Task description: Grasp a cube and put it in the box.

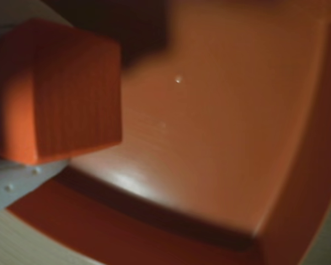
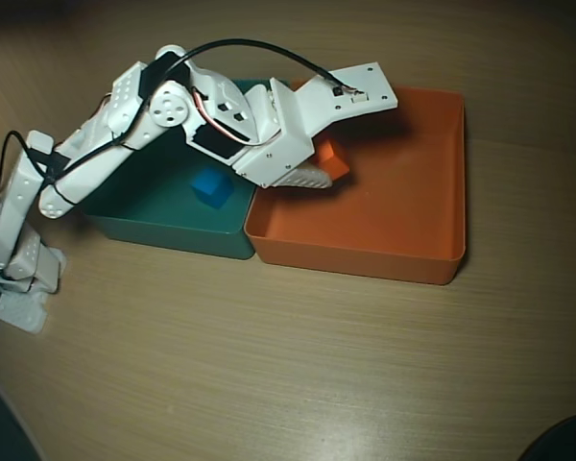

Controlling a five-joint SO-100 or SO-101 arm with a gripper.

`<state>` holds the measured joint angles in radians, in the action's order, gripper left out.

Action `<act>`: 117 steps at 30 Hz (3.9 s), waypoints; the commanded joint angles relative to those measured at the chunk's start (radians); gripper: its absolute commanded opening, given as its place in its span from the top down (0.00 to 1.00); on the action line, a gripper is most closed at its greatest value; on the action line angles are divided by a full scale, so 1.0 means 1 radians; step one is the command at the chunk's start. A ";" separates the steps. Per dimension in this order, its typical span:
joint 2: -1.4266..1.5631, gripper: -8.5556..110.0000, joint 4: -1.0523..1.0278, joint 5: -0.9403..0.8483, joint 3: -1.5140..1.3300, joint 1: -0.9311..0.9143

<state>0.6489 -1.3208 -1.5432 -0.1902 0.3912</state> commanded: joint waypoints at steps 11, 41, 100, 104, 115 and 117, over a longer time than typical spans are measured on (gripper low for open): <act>0.011 0.72 0.014 -0.006 0.087 -0.002; 0.025 0.91 0.015 0.003 0.072 -0.003; 2.424 0.98 0.563 -0.155 -2.764 -0.454; 2.566 0.98 0.563 -0.169 -2.881 -0.454; 2.706 0.97 0.561 -0.170 -2.984 -0.453; 2.706 0.97 0.558 -0.166 -2.984 -0.453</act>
<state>3.3471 -0.7731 -1.7119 -3.1078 -0.0660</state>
